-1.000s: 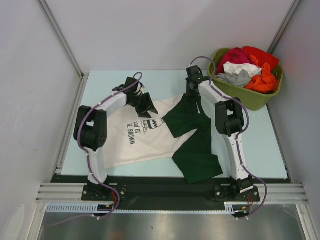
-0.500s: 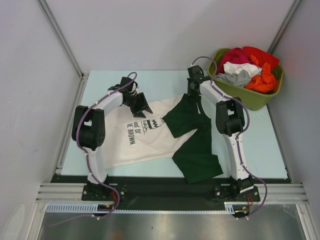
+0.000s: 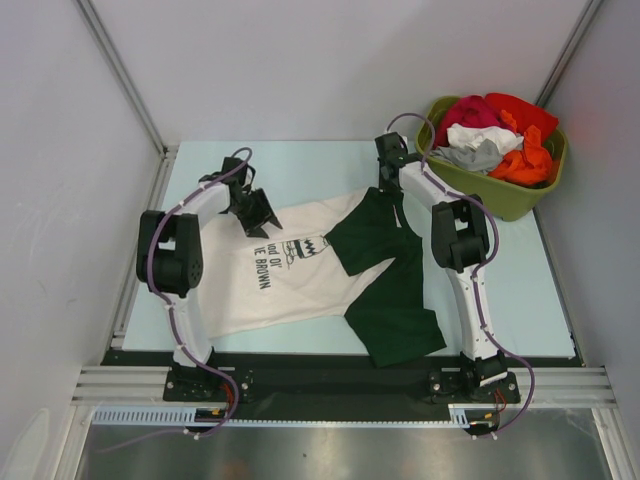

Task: Fold and stack the t-shirts
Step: Fold the tshirt

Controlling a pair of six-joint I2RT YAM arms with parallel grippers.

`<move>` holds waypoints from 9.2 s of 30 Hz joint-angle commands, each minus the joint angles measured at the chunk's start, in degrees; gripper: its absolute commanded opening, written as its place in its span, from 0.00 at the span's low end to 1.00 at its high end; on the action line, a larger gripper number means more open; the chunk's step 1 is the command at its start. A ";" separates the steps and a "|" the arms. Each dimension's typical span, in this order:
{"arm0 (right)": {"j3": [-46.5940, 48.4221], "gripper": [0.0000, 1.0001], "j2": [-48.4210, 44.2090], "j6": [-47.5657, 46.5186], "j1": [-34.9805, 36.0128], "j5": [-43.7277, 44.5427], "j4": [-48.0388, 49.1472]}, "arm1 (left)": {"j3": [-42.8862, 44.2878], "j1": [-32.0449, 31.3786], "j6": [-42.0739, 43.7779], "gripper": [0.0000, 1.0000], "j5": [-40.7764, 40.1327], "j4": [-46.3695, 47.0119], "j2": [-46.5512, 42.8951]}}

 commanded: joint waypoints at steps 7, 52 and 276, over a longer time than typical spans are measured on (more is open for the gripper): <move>0.33 0.00 -2.88 -1.81 -0.90 10.06 -1.54 | -1.18 2.30 1.54 0.54 -3.58 -1.46 3.42; -44.01 0.54 -45.75 -0.05 -1.51 -25.50 0.38 | -19.19 -21.16 -12.70 0.61 12.07 26.48 -11.35; 12.03 0.61 5.74 -7.69 0.85 -10.14 0.04 | 19.13 33.50 14.45 0.00 -15.54 -0.14 13.44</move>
